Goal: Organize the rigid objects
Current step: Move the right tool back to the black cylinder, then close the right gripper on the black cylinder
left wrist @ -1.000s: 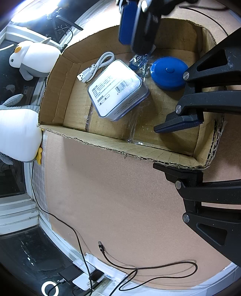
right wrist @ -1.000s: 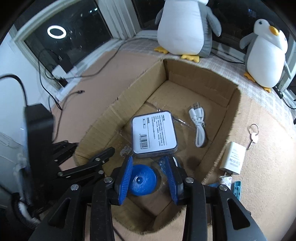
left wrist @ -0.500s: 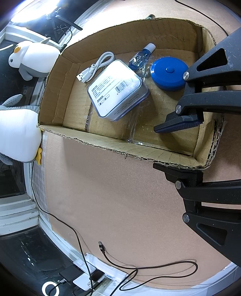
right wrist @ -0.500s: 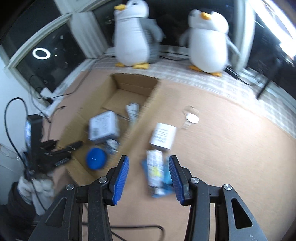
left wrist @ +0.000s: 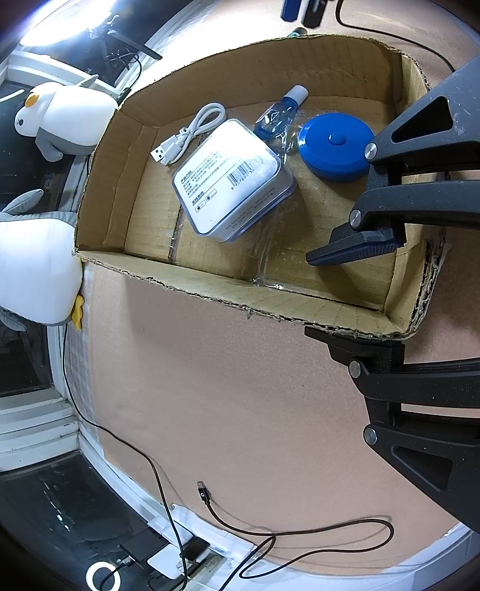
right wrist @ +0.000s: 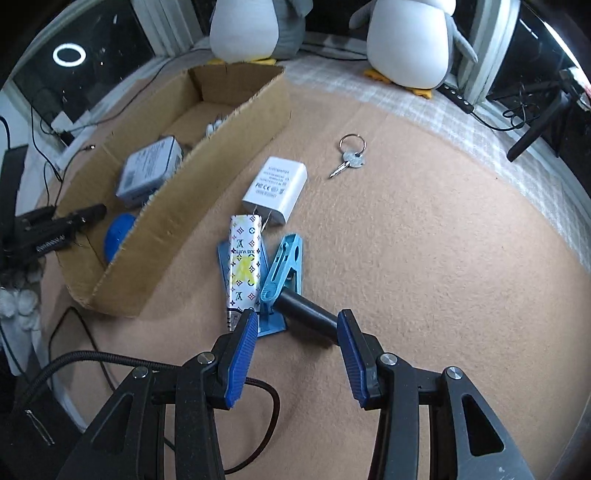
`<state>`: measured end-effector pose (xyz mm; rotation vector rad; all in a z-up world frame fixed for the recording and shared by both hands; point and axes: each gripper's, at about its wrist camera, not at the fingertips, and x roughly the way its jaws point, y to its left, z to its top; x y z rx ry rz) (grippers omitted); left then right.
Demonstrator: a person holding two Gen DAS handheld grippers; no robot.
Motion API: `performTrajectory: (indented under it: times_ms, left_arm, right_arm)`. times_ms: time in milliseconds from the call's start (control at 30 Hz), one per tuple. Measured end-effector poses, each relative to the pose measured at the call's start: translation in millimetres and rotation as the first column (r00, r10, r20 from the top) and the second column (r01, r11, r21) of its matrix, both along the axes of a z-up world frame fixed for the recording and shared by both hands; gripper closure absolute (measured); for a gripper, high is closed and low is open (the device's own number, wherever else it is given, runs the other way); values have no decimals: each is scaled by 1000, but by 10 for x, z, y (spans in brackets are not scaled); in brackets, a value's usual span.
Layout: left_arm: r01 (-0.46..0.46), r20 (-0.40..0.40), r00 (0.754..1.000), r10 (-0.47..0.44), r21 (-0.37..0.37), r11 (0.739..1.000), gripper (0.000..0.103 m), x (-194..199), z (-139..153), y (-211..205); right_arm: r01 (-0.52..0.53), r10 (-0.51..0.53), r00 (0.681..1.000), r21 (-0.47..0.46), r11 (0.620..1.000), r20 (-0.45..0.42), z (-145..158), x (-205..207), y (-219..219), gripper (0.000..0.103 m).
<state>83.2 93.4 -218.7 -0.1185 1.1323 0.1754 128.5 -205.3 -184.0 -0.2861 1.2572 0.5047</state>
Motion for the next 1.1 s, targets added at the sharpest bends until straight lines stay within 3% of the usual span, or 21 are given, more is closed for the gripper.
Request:
performTrajectory:
  times_ms: [167,433,700,967,1100]
  left_arm:
    - [0,1,1000,0,-2,1000,69,-6,-1,3]
    - [-1,1,1000,1,-5,1000,69,-11,-1,15]
    - [-1,1,1000,2,-5,1000,69,-9,3,21]
    - [-1,1,1000,1,-4,1000,69,-4,4,19]
    - [-2,2,1000,2,-5,1000,69,-4,6,17]
  right_arm:
    - [19,-18,1000,-40,999,9,-106,63,25,62]
    - [144,-143,990,-94,985,15,-205,242,-175,62]
    - [255,-256,967,-60,965,-10,-214,359,-491,65]
    - [236,-236,972,-60,970,-4,-202,316,-432,85]
    - [233,-234,972,-53,971,-6,-188,288,-421,88]
